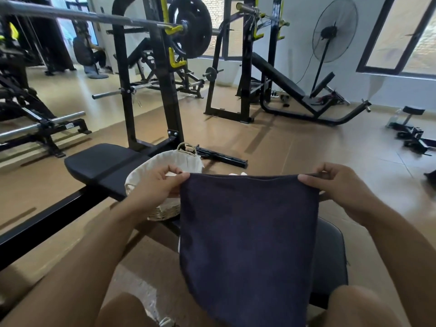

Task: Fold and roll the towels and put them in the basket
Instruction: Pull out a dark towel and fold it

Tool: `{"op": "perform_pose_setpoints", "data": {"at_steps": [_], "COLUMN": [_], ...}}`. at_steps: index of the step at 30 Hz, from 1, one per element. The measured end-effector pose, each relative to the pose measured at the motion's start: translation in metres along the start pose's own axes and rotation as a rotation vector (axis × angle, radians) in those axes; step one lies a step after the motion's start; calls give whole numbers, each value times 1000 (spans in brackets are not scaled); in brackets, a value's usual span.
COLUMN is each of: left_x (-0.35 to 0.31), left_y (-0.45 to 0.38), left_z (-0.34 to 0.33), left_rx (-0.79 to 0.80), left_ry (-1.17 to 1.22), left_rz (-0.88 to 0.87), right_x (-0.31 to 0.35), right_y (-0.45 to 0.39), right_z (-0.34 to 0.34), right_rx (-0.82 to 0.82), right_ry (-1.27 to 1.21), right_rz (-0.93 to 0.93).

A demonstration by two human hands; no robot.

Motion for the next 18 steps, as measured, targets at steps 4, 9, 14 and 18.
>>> {"op": "perform_pose_setpoints", "data": {"at_steps": [4,9,14,18], "left_x": [36,85,107,106], "left_y": [-37,-68,-80,-80], "left_z": [-15,-17,-14,-18], "left_rx": [-115,-243,-282,-215], "left_ry": [65,101,-3,-23], "left_rz": [42,87,30,-13], "right_x": [-40,-89,-124,-139], "right_y": [-27,-68,-93,-108], "right_z": [-26,-49,-65,-72], "right_rx": [-200,-314,-364,-406], "right_ry": [-13,136,213,349], "right_rz": [-94,-170,-178,-182]}}
Point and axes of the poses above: each hand's wrist, its own y-axis away from the middle knuckle, its own z-axis out of the back of the hand, x = y × z, the point moved 2 cm from there along -y, towards the middle knuckle, and after that the axes turned 9 degrees about y, right-handed, at the moved point
